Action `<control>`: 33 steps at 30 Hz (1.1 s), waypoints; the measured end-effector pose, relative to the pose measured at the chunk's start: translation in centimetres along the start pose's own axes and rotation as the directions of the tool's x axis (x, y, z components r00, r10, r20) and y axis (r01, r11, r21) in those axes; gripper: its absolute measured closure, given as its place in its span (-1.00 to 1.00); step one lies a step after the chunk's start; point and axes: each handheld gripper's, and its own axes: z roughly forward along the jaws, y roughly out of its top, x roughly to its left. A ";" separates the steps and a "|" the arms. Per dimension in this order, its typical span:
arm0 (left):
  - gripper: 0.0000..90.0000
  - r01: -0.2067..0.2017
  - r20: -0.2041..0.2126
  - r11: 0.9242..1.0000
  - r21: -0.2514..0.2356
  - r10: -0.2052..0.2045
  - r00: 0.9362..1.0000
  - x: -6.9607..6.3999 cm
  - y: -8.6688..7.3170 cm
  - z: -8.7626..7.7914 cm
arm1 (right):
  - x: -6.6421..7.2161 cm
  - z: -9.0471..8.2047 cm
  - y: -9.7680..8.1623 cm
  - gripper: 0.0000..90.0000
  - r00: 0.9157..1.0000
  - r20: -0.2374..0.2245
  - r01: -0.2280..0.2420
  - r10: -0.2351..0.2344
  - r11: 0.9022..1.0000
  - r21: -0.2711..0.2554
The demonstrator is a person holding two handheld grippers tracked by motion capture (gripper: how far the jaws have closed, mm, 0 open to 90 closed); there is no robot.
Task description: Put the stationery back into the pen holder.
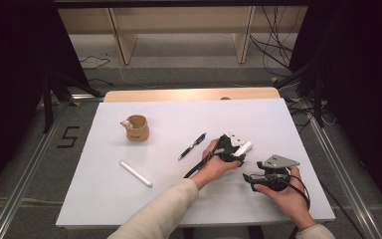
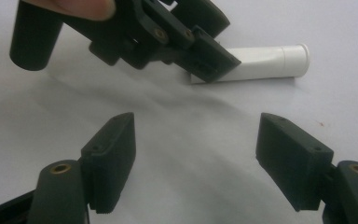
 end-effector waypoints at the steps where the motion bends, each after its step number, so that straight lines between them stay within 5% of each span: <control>1: 0.11 0.003 0.000 1.000 0.005 -0.003 1.000 0.0 0.0 0.1 | 0.0 0.0 0.0 -0.35 1.000 0.000 0.000 0.000 1.000 0.000; 33: 0.39 0.042 -0.004 0.997 0.061 -0.042 0.999 0.1 0.4 1.6 | 0.0 0.1 0.0 -0.35 1.000 -0.003 0.003 -0.003 1.000 0.000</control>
